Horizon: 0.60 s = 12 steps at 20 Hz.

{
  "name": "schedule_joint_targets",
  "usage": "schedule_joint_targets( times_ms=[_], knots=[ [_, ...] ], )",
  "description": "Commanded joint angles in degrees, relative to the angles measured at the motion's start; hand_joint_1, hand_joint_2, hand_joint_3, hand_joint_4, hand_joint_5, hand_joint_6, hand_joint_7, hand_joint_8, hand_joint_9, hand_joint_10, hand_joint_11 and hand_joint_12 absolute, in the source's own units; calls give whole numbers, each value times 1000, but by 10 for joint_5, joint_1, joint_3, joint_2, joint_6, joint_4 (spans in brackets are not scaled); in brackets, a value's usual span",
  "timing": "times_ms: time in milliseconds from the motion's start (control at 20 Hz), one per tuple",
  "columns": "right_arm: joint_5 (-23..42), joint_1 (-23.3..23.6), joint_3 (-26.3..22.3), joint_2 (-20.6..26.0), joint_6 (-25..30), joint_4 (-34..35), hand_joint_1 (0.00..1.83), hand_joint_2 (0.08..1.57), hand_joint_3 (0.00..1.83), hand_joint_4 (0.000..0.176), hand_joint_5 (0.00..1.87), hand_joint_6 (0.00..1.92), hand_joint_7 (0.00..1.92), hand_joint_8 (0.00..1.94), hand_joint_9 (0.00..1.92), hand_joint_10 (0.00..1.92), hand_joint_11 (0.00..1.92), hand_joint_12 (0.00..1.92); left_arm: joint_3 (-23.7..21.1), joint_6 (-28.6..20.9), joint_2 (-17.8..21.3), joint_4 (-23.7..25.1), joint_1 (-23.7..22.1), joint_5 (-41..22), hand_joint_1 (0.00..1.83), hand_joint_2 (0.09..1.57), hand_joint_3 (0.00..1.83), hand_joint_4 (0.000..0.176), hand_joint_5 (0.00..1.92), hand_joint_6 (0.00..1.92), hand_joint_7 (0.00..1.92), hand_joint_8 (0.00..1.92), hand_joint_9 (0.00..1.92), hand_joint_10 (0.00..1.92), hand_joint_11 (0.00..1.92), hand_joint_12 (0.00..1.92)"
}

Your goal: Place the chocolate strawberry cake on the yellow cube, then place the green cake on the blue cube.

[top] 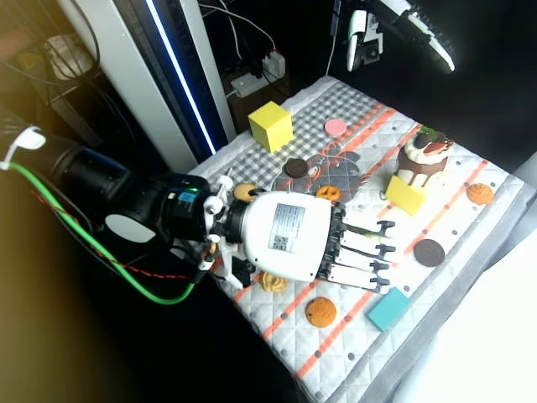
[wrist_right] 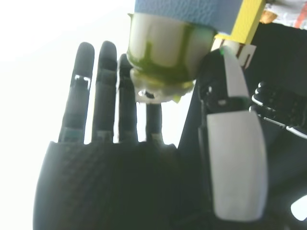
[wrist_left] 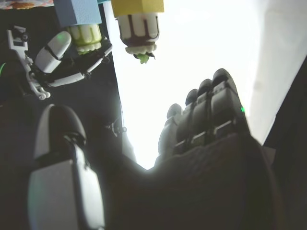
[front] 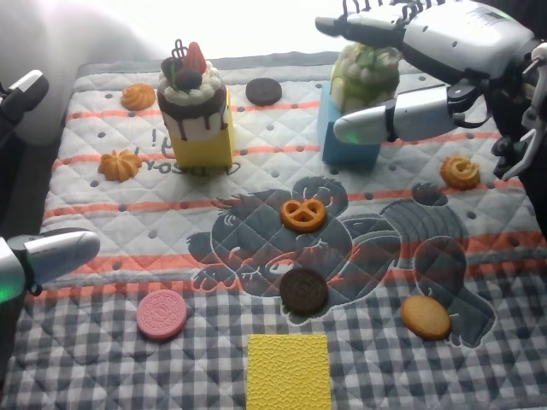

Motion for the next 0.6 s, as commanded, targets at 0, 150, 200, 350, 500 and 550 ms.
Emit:
schedule_joint_targets(
  times_ms=[0,150,200,350,500,550],
  knots=[
    [69,2,0,3,1,8,363,936,0,154,39,0,150,0,184,0,0,771,0,-4,3,8,0,-73,784,932,8,124,0,0,0,0,0,0,0,0],
    [74,0,-4,7,1,8,393,913,0,167,0,0,29,2,68,2,0,572,0,-5,3,8,0,-74,791,933,6,135,0,0,0,0,0,0,0,0],
    [78,-2,-8,11,1,8,408,913,0,163,0,0,5,0,20,4,0,422,0,-5,3,8,0,-74,792,934,6,137,0,0,0,0,0,0,0,0],
    [99,-12,-23,28,1,9,390,896,0,173,0,0,0,0,0,0,1,65,0,-9,3,8,0,-75,789,931,4,132,0,0,0,0,0,0,0,0],
    [189,-66,-72,73,-9,54,621,970,7,176,0,0,0,0,0,0,0,20,14,-45,3,9,2,-69,765,934,5,117,0,0,0,0,0,0,0,0],
    [219,-86,-87,86,-9,67,660,985,10,163,0,0,0,0,0,0,0,3,25,-79,2,14,3,-65,756,925,0,131,0,0,0,0,0,0,0,0]
  ],
)
